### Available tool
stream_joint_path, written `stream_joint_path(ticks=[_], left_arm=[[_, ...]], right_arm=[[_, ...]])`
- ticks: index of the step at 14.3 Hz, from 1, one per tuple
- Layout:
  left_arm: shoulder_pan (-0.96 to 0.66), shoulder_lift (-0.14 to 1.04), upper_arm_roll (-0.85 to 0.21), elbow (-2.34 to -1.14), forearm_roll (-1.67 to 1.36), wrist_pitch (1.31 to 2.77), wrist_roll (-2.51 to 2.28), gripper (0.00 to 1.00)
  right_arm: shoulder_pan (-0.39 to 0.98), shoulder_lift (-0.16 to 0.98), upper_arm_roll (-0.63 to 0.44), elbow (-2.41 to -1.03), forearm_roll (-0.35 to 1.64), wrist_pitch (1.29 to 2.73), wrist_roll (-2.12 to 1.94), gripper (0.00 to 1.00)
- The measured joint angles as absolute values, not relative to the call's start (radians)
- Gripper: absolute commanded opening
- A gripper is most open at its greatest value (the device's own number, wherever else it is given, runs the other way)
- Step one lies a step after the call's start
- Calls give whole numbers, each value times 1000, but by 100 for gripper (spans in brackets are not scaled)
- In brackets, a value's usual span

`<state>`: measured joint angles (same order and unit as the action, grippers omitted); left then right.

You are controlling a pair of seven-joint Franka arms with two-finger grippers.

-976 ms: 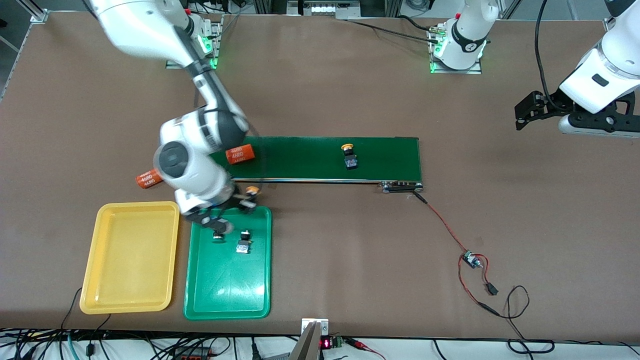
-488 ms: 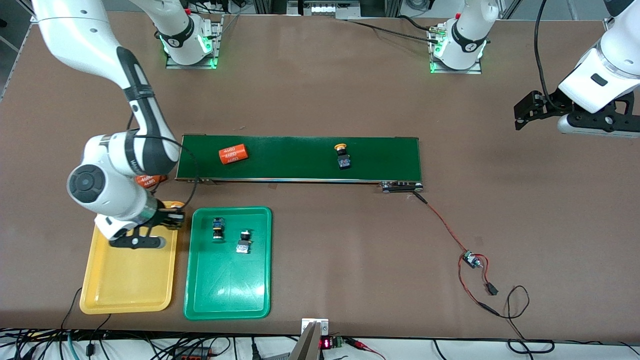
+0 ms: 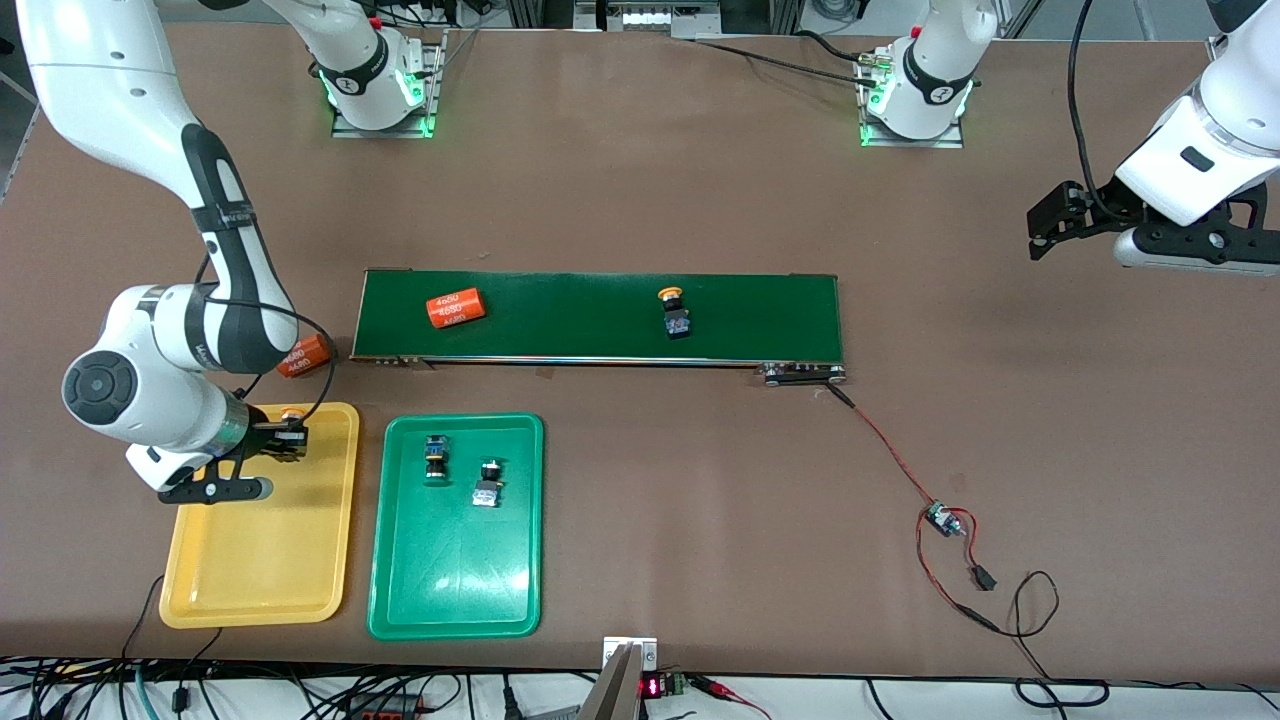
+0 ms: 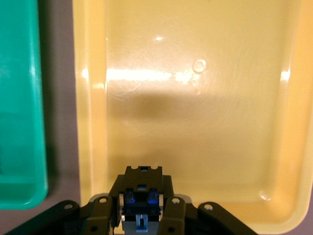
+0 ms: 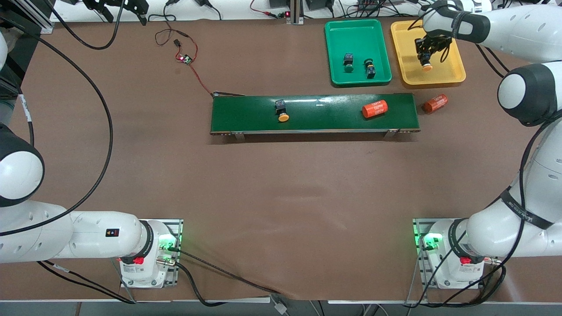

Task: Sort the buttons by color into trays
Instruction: 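Lower the yellow-cap button into the yellow tray and open the right gripper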

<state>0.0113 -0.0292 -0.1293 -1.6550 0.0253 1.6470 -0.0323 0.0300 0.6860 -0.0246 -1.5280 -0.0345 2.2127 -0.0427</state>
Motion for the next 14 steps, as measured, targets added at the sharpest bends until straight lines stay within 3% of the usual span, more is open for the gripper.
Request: stream_joint_path(ticks=[4, 5, 6, 10, 14], left_arm=[[11, -29, -134, -1654, 25, 1647, -32, 100], [11, -29, -134, -1654, 25, 1647, -32, 100], [11, -29, -134, -1654, 25, 1647, -32, 100], [11, -29, -134, -1654, 25, 1646, -32, 100], [11, -29, -134, -1654, 25, 1645, -32, 100]], right_arm=[[14, 757, -25, -1501, -37, 2231, -58, 0], [12, 770, -25, -1493, -37, 2232, -62, 23], [12, 781, -25, -1487, -37, 2232, -71, 99], [9, 778, -24, -1458, -37, 2229, -87, 100], [12, 687, -5, -1434, -32, 2135, -86, 100]])
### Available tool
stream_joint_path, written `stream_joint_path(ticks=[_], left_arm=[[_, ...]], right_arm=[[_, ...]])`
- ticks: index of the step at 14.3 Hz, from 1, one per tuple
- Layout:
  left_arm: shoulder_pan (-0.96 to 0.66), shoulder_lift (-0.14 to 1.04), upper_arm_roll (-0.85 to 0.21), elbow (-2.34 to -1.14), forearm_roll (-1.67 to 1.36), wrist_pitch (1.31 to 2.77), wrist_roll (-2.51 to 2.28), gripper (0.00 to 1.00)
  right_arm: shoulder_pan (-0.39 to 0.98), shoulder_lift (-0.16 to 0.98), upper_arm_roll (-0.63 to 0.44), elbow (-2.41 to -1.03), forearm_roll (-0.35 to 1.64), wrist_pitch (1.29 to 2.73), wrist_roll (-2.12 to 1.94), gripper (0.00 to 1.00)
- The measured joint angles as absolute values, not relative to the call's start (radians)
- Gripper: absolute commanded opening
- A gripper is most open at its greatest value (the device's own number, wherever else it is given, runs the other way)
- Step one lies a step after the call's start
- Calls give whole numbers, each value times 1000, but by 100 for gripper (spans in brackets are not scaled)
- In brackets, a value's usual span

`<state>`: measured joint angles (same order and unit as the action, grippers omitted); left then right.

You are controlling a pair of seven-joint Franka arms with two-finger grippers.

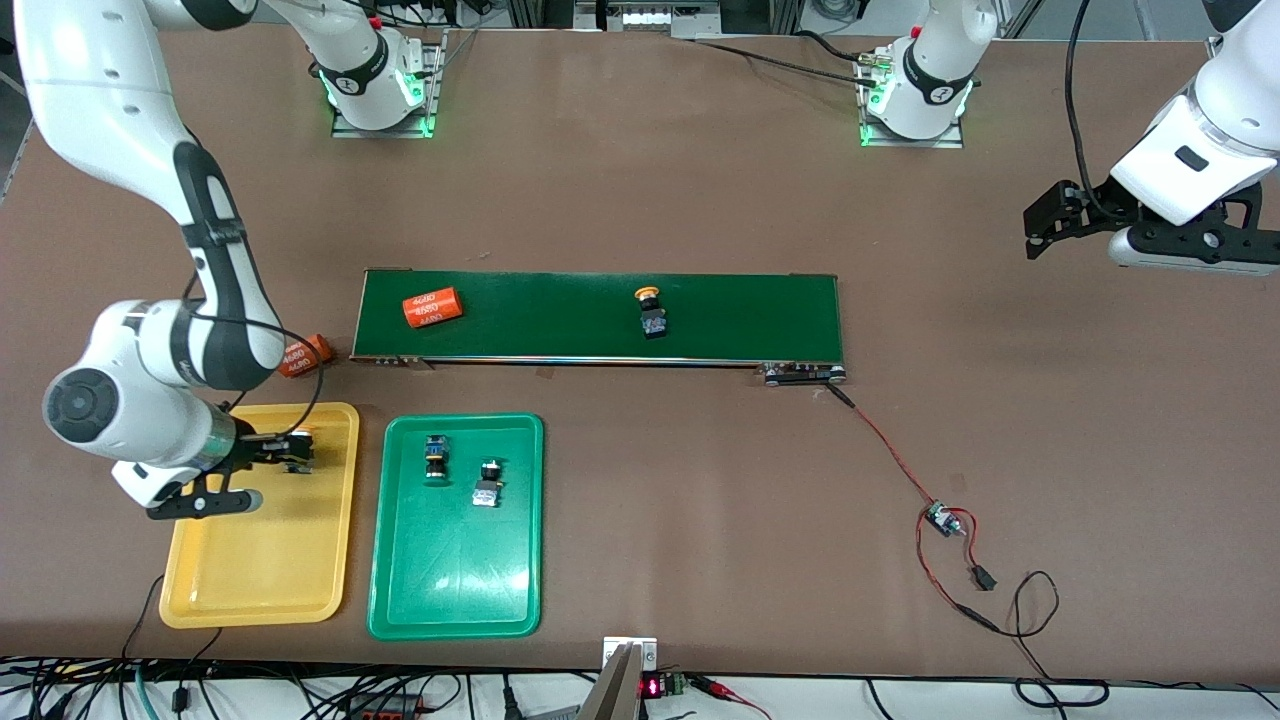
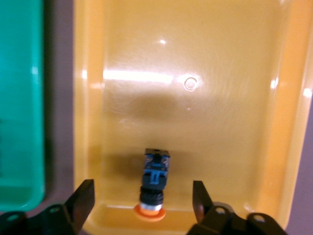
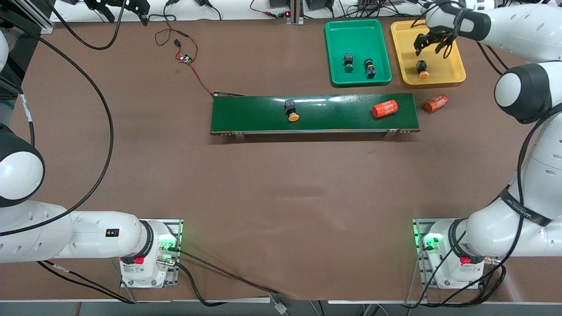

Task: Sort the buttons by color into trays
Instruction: 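Lower the yellow-cap button into the yellow tray and open the right gripper, then move the right gripper back over the belt to the next yellow button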

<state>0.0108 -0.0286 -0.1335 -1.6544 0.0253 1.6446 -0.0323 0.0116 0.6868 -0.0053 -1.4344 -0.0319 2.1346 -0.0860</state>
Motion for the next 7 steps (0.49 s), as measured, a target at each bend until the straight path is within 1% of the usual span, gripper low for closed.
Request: stream_joint_path(ticks=[4, 7], left_arm=[[11, -29, -134, -1654, 25, 1644, -32, 100], [11, -29, -134, -1654, 25, 1644, -32, 100]], right_arm=[[82, 582, 17, -1435, 0, 1997, -4, 100], [168, 541, 21, -1438, 24, 1932, 66, 100]])
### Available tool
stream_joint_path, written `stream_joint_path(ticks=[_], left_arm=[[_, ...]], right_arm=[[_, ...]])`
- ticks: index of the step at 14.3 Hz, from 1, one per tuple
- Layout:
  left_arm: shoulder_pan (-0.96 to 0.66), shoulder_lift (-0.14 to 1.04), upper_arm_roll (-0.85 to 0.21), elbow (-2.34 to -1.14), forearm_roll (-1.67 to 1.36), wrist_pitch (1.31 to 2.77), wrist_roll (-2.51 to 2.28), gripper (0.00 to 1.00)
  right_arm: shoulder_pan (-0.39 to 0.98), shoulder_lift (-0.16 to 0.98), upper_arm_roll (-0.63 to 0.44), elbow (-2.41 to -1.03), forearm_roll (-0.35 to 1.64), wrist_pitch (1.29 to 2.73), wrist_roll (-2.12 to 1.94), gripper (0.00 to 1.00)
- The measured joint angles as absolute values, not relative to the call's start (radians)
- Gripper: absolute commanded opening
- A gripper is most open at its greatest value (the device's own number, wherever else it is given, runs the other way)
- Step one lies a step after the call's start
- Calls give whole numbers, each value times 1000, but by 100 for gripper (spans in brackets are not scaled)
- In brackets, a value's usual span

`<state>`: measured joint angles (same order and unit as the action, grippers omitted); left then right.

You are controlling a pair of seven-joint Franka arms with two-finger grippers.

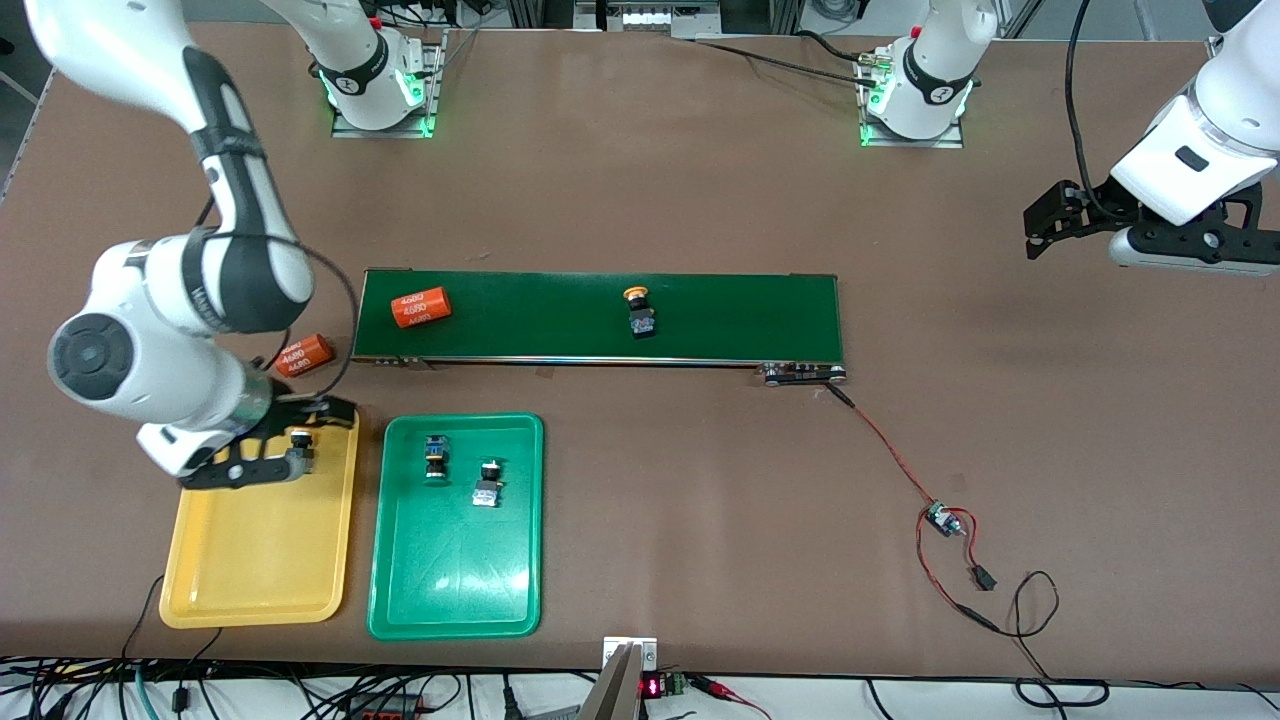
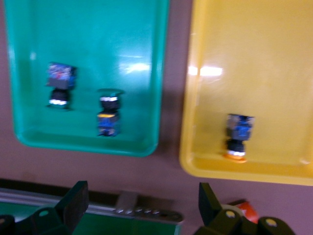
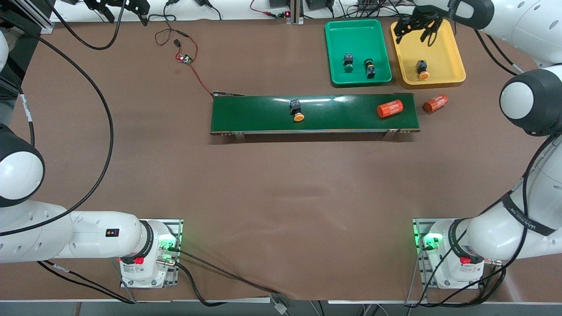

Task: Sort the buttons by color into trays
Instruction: 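Move the right gripper back over the belt to the next yellow button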

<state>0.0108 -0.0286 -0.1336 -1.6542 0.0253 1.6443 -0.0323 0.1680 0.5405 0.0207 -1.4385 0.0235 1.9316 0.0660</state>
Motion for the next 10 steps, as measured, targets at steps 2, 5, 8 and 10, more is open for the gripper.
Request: stream_joint_path(ticks=[2, 5, 8, 10], left_arm=[[11, -29, -134, -1654, 25, 1644, -32, 100], [11, -29, -134, -1654, 25, 1644, -32, 100], [11, -29, -134, -1654, 25, 1644, -32, 100], [11, -29, -134, -1654, 25, 1644, -32, 100]], right_arm=[[224, 531, 23, -1444, 34, 1914, 138, 100], [317, 528, 26, -1457, 46, 1876, 230, 100], [403, 528, 26, -1464, 78, 1866, 303, 100], [463, 529, 27, -1473, 83, 1866, 367, 100]])
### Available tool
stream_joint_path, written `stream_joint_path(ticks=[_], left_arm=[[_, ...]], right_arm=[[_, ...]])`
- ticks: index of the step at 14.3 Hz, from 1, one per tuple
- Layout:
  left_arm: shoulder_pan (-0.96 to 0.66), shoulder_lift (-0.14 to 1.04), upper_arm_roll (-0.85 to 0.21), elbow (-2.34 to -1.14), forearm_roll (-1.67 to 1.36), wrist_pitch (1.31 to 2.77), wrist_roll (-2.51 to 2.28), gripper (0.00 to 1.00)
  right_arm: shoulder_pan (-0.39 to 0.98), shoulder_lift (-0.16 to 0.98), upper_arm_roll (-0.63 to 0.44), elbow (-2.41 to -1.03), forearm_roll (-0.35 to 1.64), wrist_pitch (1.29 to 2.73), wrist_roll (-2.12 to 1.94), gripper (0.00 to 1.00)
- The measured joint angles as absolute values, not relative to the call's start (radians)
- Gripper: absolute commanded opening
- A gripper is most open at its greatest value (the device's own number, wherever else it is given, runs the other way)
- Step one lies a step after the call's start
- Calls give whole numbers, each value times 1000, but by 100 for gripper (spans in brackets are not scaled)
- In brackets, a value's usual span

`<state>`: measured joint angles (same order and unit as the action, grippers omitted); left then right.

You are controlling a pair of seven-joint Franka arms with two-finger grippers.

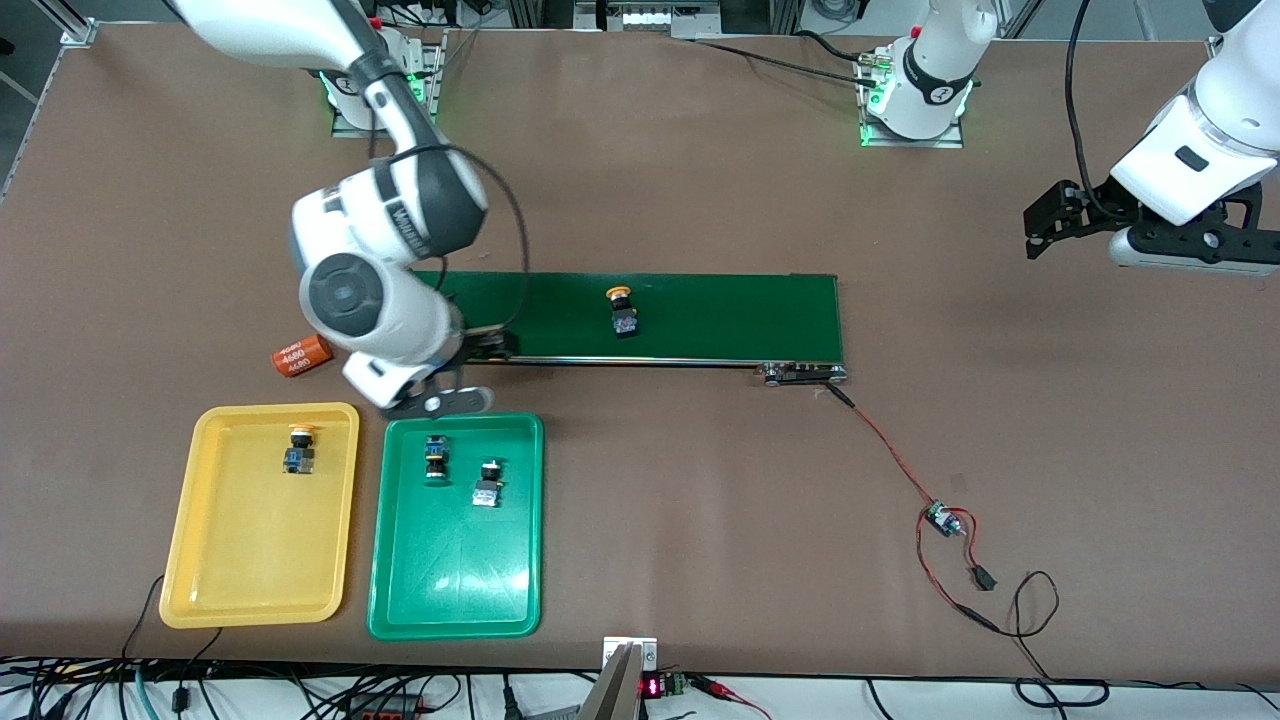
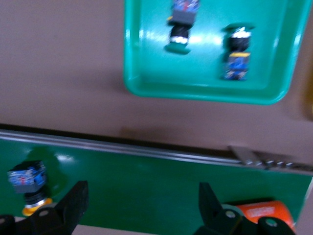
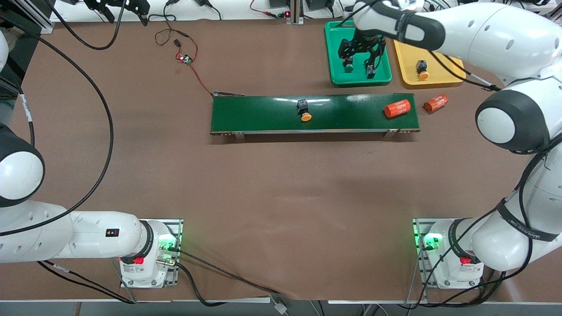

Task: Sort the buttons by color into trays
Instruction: 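Move the right gripper back over the belt to the next yellow button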

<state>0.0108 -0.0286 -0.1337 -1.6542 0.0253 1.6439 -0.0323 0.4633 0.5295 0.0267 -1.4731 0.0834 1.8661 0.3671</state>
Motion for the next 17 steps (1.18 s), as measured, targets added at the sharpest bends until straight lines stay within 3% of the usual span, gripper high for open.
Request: stream_joint_path(ticks=[7, 17], left_arm=[[11, -29, -134, -1654, 25, 1644, -32, 100], [11, -29, -134, -1654, 25, 1643, -32, 100]], right_arm=[[614, 565, 26, -1487, 84, 1909, 580, 100], [664, 635, 25, -1491, 84, 1962, 595, 100]])
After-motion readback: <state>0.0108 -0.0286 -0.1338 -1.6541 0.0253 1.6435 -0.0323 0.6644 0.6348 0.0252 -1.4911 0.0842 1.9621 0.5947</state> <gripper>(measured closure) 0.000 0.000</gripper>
